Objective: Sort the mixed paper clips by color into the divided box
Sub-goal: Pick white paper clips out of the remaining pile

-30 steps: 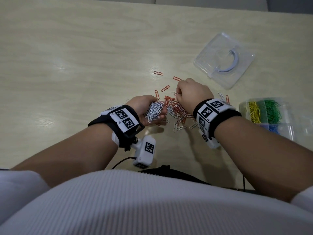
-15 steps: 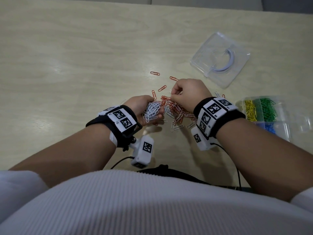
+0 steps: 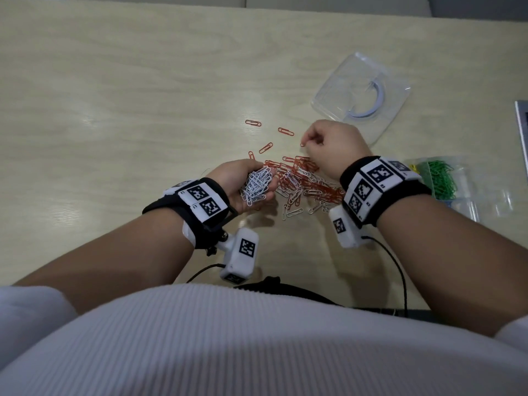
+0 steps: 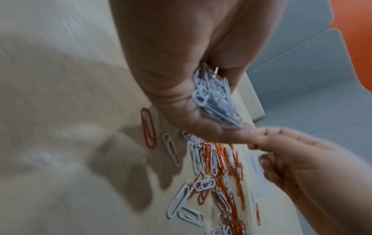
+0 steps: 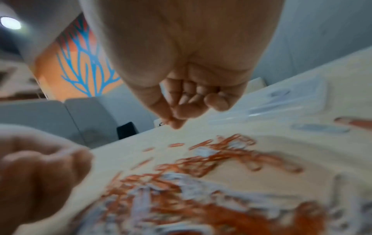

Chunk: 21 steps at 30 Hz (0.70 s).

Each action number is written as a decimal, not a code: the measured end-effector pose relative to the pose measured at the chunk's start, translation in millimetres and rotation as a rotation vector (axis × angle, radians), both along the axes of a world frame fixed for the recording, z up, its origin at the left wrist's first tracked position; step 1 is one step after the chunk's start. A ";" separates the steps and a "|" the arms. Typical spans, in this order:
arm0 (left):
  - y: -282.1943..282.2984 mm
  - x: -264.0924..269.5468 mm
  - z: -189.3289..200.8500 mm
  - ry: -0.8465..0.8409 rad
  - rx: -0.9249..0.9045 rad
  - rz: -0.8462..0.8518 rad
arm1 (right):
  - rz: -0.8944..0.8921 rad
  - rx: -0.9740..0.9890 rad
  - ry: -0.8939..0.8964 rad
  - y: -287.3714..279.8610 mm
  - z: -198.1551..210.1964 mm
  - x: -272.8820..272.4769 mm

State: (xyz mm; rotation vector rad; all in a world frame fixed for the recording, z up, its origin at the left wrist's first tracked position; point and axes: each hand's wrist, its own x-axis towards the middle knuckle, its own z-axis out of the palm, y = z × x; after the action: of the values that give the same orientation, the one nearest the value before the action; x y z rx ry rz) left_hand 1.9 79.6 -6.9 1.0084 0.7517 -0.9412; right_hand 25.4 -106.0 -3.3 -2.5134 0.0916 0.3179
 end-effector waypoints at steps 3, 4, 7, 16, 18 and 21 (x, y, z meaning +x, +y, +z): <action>-0.4 0.1 1.0 -0.006 0.003 -0.003 | 0.051 -0.320 0.085 -15.5 -12.7 9.0; -0.7 0.3 1.7 -0.006 0.004 -0.004 | 0.098 -0.380 0.105 -16.1 -16.4 9.2; -0.6 1.3 2.6 -0.015 0.021 -0.047 | 0.175 -0.478 0.084 -13.1 -23.3 7.5; -4.1 2.1 1.4 -0.023 0.043 -0.063 | 0.202 -0.465 -0.041 -17.8 -14.6 2.9; -8.1 2.5 1.1 -0.015 0.039 -0.033 | 0.180 -0.255 -0.095 -15.0 -8.0 -0.8; -18.2 3.2 1.4 -0.015 0.044 -0.012 | 0.375 -0.073 -0.132 0.1 3.7 -10.2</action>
State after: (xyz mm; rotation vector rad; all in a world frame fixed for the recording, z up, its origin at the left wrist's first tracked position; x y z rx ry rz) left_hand 5.0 61.4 -5.5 1.0580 0.7574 -0.9299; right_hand 15.3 -105.9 0.3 -2.6077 -0.4318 0.3005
